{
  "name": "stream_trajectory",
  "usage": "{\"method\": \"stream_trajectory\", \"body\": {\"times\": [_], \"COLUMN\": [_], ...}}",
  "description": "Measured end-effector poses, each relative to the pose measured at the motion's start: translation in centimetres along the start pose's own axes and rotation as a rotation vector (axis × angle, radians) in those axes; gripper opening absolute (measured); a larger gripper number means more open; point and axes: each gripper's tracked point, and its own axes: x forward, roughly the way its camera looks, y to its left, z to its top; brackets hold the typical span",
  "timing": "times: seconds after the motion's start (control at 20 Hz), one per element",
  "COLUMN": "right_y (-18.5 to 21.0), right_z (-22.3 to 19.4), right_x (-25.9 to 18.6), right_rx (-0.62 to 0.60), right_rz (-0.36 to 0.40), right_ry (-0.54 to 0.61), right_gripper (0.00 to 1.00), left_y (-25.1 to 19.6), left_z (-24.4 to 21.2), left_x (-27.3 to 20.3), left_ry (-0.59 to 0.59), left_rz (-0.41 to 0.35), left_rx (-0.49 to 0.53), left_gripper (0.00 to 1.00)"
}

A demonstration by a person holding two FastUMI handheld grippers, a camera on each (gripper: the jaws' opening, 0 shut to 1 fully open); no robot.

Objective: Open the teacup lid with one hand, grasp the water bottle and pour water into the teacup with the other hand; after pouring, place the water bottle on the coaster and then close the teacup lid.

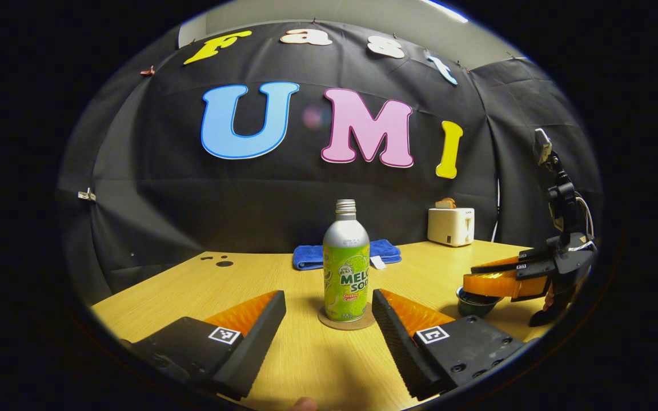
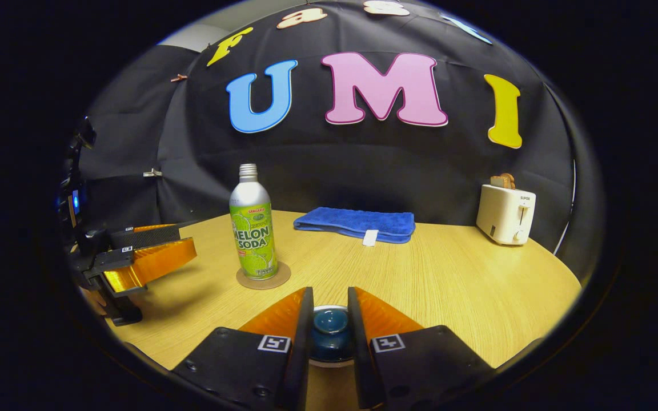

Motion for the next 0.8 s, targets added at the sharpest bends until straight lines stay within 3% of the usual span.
{"method": "stream_trajectory", "body": {"times": [0.1, 0.25, 0.3, 0.4, 0.45, 0.55, 0.65, 0.8], "right_y": [-0.4, -1.0, -1.4, -1.8, -2.2, -3.6, -4.6, -4.8], "right_z": [1.0, 2.3, 2.0, 2.0, 1.8, 1.8, 1.8, 1.7], "right_x": [-0.8, -2.4, -2.6, -3.3, -3.5, -4.1, -4.8, -5.4], "right_rx": [0.004, 0.02, 0.021, 0.022, 0.022, 0.026, 0.028, 0.029], "right_rz": [-0.021, -0.052, -0.065, -0.082, -0.094, -0.149, -0.197, -0.21], "right_ry": [-0.074, -0.174, -0.171, -0.173, -0.174, -0.175, -0.176, -0.177], "right_gripper": [0.44, 0.63, 0.64, 0.78, 0.9, 1.0, 1.0, 0.99], "left_y": [-0.2, 0.0, 0.3, 0.6, 0.5, 0.5, 0.4, -0.1], "left_z": [0.0, 0.0, 0.0, 0.0, -0.1, -0.1, -0.1, 0.0], "left_x": [-0.2, -0.7, -0.9, -1.1, -1.2, -1.5, -1.7, -2.1], "left_ry": [-0.001, 0.0, 0.002, 0.003, 0.004, 0.004, 0.005, 0.005], "left_rz": [0.011, 0.061, 0.09, 0.134, 0.149, 0.173, 0.192, 0.199], "left_rx": [0.0, 0.0, -0.001, -0.001, -0.001, -0.002, -0.002, -0.002], "left_gripper": [0.96, 0.96, 0.96, 0.96, 0.96, 0.96, 0.96, 0.96]}}
